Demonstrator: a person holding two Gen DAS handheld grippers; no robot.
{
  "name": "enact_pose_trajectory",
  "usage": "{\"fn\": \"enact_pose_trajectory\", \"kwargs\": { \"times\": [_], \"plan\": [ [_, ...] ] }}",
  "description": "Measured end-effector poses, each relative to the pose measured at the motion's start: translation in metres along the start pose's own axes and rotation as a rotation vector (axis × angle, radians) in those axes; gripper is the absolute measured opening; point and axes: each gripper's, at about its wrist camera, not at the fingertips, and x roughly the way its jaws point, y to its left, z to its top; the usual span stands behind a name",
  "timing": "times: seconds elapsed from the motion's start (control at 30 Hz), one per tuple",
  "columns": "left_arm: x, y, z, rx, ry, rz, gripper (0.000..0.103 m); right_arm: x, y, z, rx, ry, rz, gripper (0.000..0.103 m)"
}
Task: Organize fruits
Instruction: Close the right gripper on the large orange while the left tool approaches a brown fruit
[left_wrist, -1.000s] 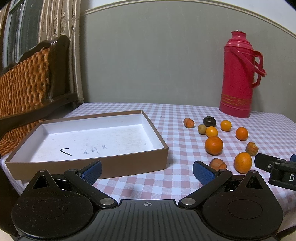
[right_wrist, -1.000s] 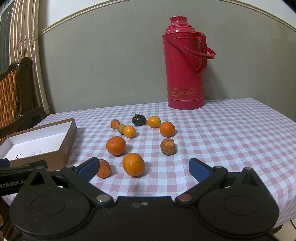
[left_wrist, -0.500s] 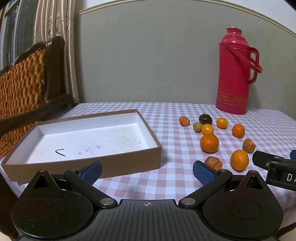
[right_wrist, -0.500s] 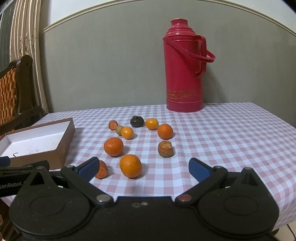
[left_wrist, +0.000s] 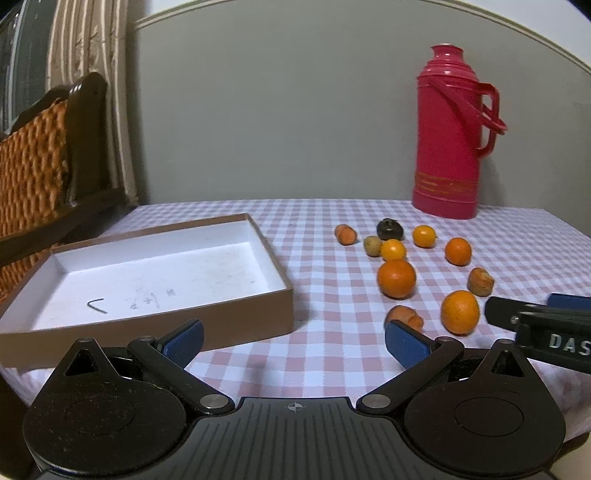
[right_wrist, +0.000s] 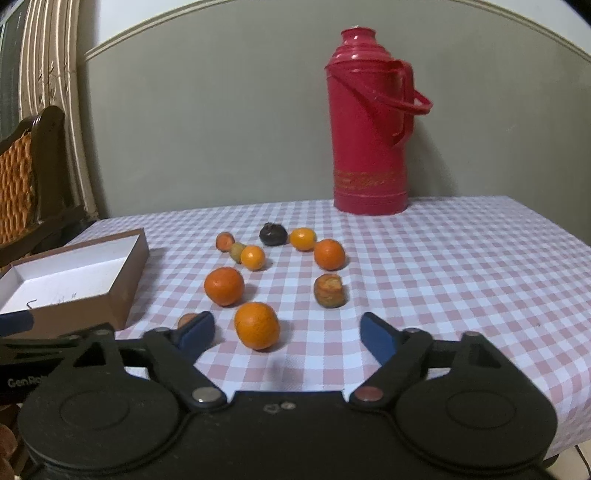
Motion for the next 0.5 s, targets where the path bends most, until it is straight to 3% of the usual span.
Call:
{"fn": "enact_pose_trajectory", "kwargs": {
  "times": [0.3, 0.5],
  "plan": [
    [0.013, -0.012, 0.004, 0.012, 0.020, -0.043, 0.103, 0.017, -0.003, 0.006, 0.017, 0.052, 0.048, 0.048],
    [0.020, -0.009, 0.006, 0.006, 0.025, -0.023, 0.103, 0.035, -0.002, 0.010, 0.007, 0.086, 0.084, 0.045]
  ]
}}
